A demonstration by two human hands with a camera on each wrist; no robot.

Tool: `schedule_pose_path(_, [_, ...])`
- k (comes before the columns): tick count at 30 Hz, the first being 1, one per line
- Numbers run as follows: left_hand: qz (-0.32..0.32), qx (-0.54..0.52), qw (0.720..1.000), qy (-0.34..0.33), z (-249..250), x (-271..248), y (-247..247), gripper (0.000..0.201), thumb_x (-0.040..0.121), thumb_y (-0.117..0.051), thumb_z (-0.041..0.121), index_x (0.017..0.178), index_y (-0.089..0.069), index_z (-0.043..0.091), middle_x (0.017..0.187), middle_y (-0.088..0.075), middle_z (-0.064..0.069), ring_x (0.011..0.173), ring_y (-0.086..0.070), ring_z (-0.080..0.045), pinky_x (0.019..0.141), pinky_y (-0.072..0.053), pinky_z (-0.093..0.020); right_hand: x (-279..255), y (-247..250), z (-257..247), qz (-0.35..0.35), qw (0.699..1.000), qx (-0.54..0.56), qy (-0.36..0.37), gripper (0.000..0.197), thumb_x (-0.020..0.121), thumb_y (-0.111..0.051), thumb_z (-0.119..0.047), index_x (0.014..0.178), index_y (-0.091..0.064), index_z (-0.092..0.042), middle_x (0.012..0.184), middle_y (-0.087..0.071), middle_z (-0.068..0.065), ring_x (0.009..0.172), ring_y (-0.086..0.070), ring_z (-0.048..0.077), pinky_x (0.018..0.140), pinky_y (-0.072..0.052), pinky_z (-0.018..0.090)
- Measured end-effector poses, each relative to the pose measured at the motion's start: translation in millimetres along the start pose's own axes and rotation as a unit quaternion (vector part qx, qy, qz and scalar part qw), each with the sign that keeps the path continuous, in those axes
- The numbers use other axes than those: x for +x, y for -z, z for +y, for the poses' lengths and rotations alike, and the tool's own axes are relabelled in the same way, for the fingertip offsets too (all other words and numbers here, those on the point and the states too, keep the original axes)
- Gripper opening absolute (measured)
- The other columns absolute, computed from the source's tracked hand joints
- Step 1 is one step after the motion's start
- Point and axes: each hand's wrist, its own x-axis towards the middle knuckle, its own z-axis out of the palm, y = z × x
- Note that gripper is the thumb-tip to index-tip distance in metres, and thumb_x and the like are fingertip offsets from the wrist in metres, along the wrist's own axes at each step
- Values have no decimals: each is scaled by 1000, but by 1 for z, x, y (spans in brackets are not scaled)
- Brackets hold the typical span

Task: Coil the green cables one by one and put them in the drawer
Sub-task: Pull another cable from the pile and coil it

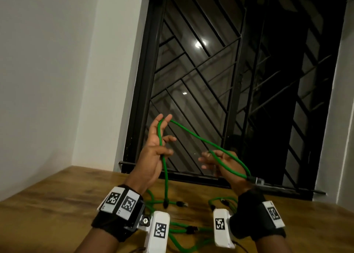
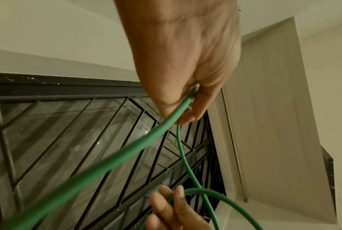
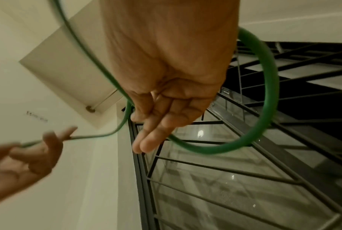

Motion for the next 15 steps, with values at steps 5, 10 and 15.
schedule_pose_path(5, [-28, 0, 1000, -11, 4, 5, 3, 89, 86, -49, -16, 155, -19, 32, 151, -46, 13, 98, -58, -11, 70, -52, -18, 0, -11, 13, 13, 999, -13, 36, 27, 104, -52, -27, 89, -66, -9, 64, -69, 2, 52, -60, 12, 56, -46, 23])
schedule_pose_path(10, [2, 56, 998, -16, 5, 6, -2, 49, 99, -40, -6, 143, -31, 12, 140, -59, 10, 100, -61, -9, 72, -51, -20, -11, -25, 34, 94, 983, -49, 148, 33, 106, -45, -32, 87, -68, -20, 61, -55, -3, 51, -50, 11, 52, -39, 27])
schedule_pose_path(15, [23, 146, 989, -24, 14, 18, -19, 6, 104, -43, 21, 103, -47, 17, 99, -75, -5, 64, -54, -8, 51, -37, -18, -24, -23, 31, 67, 980, -61, 177, 32, 106, -45, -31, 88, -70, -22, 61, -55, -4, 52, -49, 10, 52, -39, 27])
